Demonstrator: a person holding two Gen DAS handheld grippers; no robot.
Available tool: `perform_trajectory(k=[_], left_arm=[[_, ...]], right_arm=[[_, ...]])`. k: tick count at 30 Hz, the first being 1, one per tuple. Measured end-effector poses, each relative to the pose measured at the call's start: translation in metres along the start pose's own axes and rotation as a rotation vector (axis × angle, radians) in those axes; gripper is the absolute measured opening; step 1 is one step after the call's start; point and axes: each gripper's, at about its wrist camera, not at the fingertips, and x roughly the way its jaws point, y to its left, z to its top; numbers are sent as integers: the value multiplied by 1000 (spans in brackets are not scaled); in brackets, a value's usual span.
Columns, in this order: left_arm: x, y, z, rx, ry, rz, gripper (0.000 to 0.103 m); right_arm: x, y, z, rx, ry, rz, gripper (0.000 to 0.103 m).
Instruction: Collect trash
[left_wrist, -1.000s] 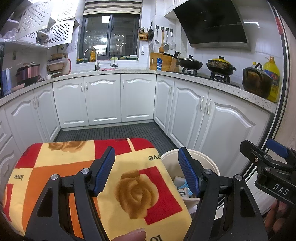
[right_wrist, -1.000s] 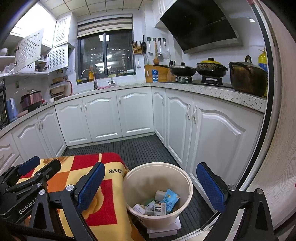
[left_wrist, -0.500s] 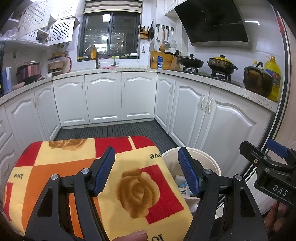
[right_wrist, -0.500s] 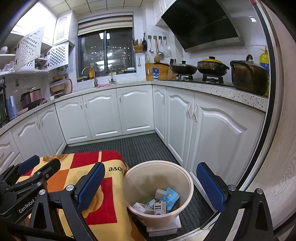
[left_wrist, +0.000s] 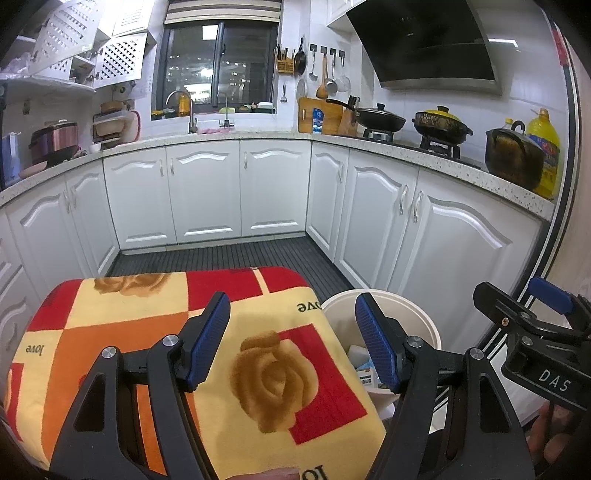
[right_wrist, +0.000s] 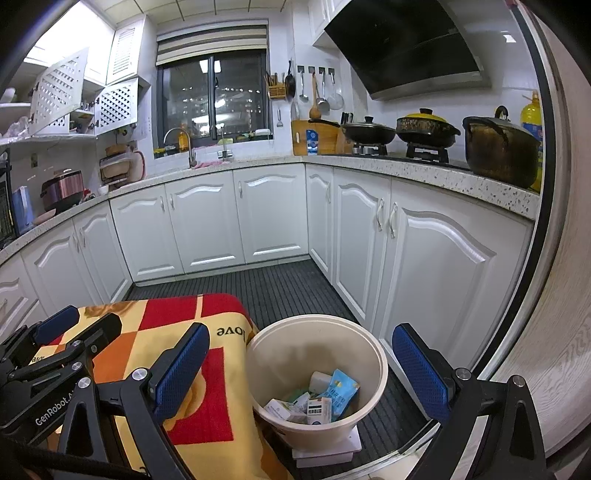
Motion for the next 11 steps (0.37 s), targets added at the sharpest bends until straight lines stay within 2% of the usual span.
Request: perform_trajectory(k=[11], left_arm=[[8,6,-4,9,15,4,70]], right_arm=[[13,2,-3,-9,38,1,98]])
